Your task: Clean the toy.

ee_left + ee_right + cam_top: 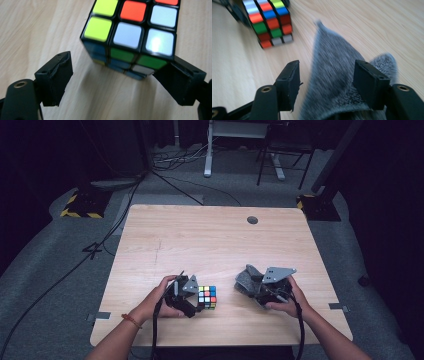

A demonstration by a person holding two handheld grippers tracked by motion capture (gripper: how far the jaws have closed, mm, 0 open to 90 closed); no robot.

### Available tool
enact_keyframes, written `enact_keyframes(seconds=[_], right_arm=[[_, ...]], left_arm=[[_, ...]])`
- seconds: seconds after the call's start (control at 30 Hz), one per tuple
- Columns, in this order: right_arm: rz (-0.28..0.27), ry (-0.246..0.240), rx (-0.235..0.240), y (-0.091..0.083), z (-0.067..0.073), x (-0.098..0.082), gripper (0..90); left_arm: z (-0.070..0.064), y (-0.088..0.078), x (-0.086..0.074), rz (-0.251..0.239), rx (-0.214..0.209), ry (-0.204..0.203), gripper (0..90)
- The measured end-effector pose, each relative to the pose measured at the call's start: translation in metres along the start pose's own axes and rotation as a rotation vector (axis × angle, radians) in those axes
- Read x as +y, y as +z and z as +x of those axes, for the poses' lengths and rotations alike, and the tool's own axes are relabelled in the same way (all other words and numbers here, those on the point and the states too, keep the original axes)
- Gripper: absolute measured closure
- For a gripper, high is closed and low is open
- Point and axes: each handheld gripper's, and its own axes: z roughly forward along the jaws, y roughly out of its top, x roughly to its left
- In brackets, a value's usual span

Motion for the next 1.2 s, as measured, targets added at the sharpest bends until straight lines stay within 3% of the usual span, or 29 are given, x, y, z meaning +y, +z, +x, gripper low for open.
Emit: enact_keyframes(seconds=[0.2,0.33,0.53,0.63,0.73,0.9,1.0,1.07,1.2], right_arm=[[0.052,0.040,-0.022,-0.006,-0.016,-0.015,35.3],[0.060,0.092,-0.011,-0.007,-0.025,-0.026,33.1],[0.103,0.120,0.000,-0.004,-0.033,-0.039,31.0],[0.115,0.134,0.012,-0.001,-0.037,-0.044,31.6],[0.121,0.149,0.023,0.002,-0.039,-0.048,34.5],[0.132,0.135,0.036,0.005,-0.038,-0.050,39.7],[0.127,0.146,0.044,0.006,-0.039,-0.052,40.7],[0.124,0.150,0.046,0.006,-0.039,-0.052,40.8],[0.124,0.147,0.041,0.006,-0.039,-0.052,40.8]], left_arm=[[0.011,-0.005,-0.009,-0.007,0.057,-0.064,16.4],[0.017,-0.006,-0.011,-0.024,0.082,-0.099,17.3],[0.025,-0.007,-0.016,-0.022,0.131,-0.139,17.7],[0.029,-0.010,-0.019,-0.034,0.125,-0.159,18.5],[0.025,-0.011,-0.020,-0.046,0.117,-0.143,18.5],[0.009,-0.007,-0.014,-0.059,0.058,-0.099,16.2],[-0.004,-0.003,-0.007,-0.053,0.076,-0.071,16.3],[-0.009,0.001,-0.003,-0.059,0.077,-0.068,16.1],[-0.014,0.007,0.005,-0.075,0.093,-0.105,16.0]])
